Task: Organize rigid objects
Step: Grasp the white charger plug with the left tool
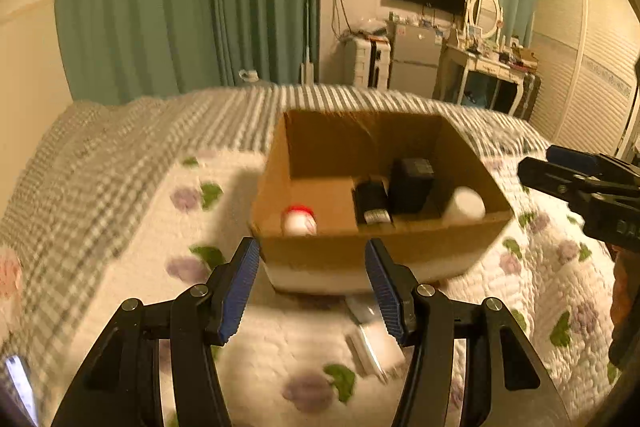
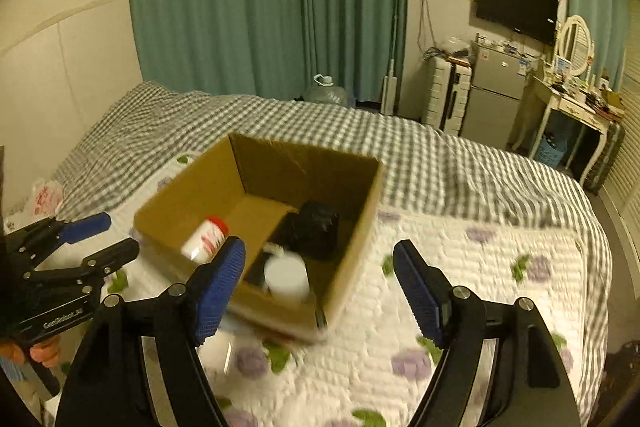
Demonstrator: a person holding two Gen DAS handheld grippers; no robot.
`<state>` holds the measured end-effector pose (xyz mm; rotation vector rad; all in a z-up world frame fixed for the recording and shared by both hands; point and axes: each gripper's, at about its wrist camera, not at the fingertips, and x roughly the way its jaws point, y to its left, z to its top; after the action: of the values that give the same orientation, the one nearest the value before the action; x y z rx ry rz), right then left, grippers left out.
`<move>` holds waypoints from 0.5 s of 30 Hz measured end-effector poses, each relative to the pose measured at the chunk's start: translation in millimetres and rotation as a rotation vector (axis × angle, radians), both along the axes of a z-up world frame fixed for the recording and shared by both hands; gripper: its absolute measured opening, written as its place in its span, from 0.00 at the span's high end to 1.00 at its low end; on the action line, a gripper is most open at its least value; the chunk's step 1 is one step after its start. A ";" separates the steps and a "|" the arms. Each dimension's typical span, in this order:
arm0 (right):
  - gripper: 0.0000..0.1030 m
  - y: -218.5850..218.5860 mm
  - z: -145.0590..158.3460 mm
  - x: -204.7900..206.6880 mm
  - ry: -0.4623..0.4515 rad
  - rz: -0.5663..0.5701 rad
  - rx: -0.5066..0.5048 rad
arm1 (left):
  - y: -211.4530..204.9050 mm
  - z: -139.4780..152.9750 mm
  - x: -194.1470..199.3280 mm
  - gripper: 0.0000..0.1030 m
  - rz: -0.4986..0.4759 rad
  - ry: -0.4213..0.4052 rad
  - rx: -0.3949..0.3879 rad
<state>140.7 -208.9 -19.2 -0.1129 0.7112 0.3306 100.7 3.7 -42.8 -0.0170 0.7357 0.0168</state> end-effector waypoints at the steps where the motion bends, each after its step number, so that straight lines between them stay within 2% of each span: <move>1: 0.26 -1.5 -4.5 -3.8 0.006 -0.002 -0.002 | -3.1 -7.4 -1.1 0.44 0.001 0.015 0.001; 4: 0.26 -7.5 -32.0 -16.6 0.042 -0.008 -0.014 | -16.8 -35.8 -1.5 0.44 -0.008 0.080 0.011; 9: 0.26 -16.4 -71.8 -15.2 0.130 -0.018 -0.009 | -43.6 -80.6 2.6 0.44 -0.045 0.175 0.016; 15: 0.26 -25.5 -85.6 -11.8 0.160 -0.032 0.029 | -67.2 -127.8 17.6 0.44 -0.073 0.288 0.057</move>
<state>128.9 -234.4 -104.7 -0.0476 0.8654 0.3218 118.3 -63.5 -170.7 0.0683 1.0230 -0.0304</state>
